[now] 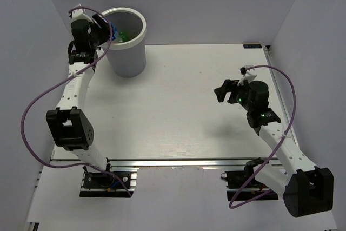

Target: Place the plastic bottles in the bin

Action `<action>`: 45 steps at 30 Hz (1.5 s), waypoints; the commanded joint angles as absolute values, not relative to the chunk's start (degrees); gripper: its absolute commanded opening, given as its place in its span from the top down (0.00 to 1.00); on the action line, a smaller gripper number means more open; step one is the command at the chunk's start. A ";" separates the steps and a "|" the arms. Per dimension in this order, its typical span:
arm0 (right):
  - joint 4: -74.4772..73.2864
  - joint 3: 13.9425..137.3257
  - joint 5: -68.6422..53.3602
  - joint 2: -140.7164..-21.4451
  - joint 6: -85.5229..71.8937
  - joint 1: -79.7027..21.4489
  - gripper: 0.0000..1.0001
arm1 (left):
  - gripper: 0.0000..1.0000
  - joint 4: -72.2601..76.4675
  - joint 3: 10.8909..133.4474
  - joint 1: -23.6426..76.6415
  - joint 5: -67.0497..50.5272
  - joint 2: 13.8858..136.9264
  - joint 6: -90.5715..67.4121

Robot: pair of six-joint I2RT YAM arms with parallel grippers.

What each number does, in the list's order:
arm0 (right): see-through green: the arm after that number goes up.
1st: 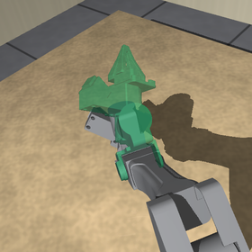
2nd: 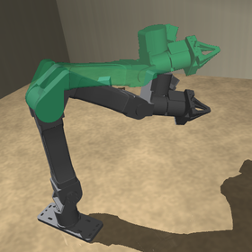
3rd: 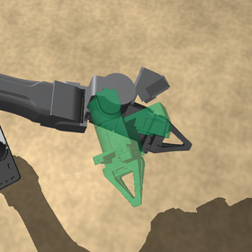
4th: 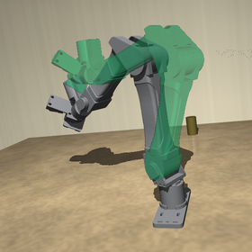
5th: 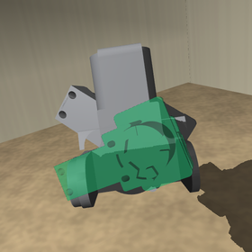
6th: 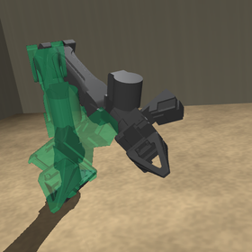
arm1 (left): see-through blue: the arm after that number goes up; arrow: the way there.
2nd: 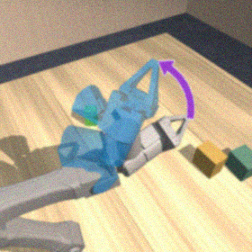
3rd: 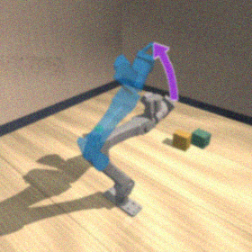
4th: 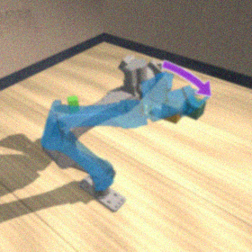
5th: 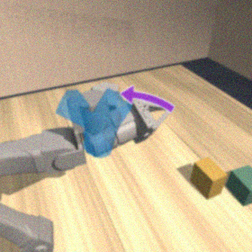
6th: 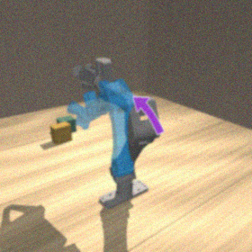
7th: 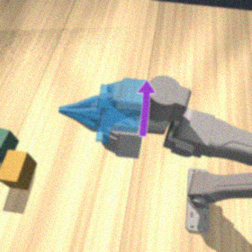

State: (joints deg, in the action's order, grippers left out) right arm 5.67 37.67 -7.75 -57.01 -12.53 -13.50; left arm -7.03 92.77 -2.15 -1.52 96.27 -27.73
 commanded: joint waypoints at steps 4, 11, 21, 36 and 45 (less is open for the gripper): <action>6.06 40.08 -6.59 -59.15 -10.99 -13.10 0.10 | 0.30 -9.14 104.39 -2.20 0.36 103.17 -26.02; 5.89 40.78 -6.50 -61.26 -10.81 -12.92 0.11 | 0.41 -13.79 118.01 -2.20 -4.91 117.57 -26.01; 5.98 41.13 -8.00 -62.32 -11.07 -12.74 0.11 | 0.49 -13.80 120.77 1.05 -9.31 120.68 -23.03; 5.98 41.31 -8.00 -57.40 -13.36 -12.66 0.11 | 0.02 -21.71 125.45 1.14 -6.77 105.32 -20.40; 2.38 37.27 7.98 -50.98 -17.83 -12.66 0.11 | 0.02 -15.72 58.72 1.05 23.43 58.42 -33.01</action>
State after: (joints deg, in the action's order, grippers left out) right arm 3.07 38.50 -0.32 -52.73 -15.18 -13.06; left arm -13.26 75.61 1.08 8.75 65.87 -25.45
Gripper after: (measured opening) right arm 0.895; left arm 0.982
